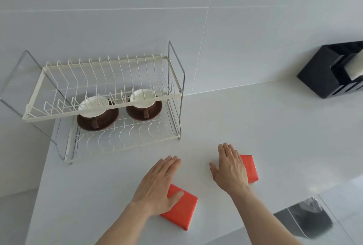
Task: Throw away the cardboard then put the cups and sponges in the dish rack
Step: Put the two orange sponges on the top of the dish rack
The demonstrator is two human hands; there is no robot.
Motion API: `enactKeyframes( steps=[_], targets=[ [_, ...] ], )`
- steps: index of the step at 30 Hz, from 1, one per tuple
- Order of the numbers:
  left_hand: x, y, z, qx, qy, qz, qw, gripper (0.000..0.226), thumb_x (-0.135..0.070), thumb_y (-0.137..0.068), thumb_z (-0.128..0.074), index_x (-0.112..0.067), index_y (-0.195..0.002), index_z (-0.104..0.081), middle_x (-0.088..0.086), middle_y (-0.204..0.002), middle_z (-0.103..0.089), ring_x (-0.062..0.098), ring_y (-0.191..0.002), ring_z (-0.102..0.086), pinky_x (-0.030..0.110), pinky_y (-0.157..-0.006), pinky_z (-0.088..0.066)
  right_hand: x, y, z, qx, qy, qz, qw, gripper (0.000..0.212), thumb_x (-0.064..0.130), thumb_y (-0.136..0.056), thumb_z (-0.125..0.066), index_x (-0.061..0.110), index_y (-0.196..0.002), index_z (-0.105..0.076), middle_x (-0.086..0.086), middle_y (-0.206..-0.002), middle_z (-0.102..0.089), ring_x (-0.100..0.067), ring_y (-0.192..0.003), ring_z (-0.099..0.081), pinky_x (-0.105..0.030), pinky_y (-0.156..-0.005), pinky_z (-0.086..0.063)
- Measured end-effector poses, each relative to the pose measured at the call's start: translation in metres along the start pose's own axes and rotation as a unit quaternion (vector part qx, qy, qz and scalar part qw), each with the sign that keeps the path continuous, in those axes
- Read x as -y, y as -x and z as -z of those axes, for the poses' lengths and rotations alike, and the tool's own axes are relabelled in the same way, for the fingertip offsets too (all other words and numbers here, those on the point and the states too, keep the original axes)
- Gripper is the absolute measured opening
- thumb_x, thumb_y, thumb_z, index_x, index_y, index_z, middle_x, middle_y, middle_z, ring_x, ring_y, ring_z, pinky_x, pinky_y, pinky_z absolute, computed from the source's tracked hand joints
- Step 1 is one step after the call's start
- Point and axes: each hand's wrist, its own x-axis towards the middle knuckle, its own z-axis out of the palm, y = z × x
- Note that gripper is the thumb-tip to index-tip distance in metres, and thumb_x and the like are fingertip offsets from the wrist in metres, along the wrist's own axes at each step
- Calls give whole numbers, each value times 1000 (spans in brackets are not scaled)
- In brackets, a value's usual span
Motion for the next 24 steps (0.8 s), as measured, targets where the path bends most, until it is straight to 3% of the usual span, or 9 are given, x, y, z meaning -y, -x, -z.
enactKeyframes(
  steps=[3, 9, 15, 19, 21, 24],
  targets=[
    [-10, 13, -10, 49, 24, -27, 998, 86, -61, -83, -43, -32, -155, -5, -17, -162, -3, 2, -149, 4, 27, -118, 9, -12, 14, -5, 29, -7, -43, 999, 68, 40, -93, -55, 6, -147, -31, -12, -155, -33, -30, -146, -22, -38, -120, -21],
    [-9, 32, -19, 108, 19, -78, 991, 80, -63, -76, -51, -39, -146, -21, -15, -161, -16, 2, -149, -1, 29, -119, 7, -15, 28, -7, 83, -43, -70, 993, 73, 38, -95, -54, 11, -153, -20, -8, -164, -12, -30, -151, -9, -40, -119, -21],
    [3, 37, -18, 71, 21, -24, 997, 80, -67, -77, -51, -40, -147, -22, -15, -161, -18, 6, -149, -6, 24, -116, 11, 11, 31, -9, 79, -26, -35, 996, 74, 33, -89, -60, 8, -150, -25, -9, -161, -19, -31, -149, -14, -36, -116, -30],
    [20, 38, -17, 40, 5, 25, 999, 82, -68, -78, -48, -36, -150, -21, -11, -162, -18, 8, -149, -8, 24, -116, 10, 31, 33, -16, 60, -44, 39, 996, 72, 16, -80, -64, 9, -146, -35, -7, -156, -31, -30, -145, -24, -32, -114, -32],
    [29, 39, -17, 29, -5, 56, 998, 82, -67, -81, -45, -33, -151, -19, -9, -162, -17, 10, -150, -9, 25, -116, 10, 36, 32, -19, 61, -58, 84, 993, 77, 10, -77, -65, 11, -148, -34, -4, -155, -33, -27, -144, -25, -30, -113, -31],
    [37, 39, -15, 11, -20, 81, 996, 83, -64, -82, -41, -28, -153, -16, -6, -162, -16, 13, -150, -9, 27, -117, 11, 34, 25, -21, 65, -48, 116, 990, 90, 17, -74, -71, 18, -152, -26, 1, -160, -25, -24, -147, -21, -30, -116, -26]
  ],
)
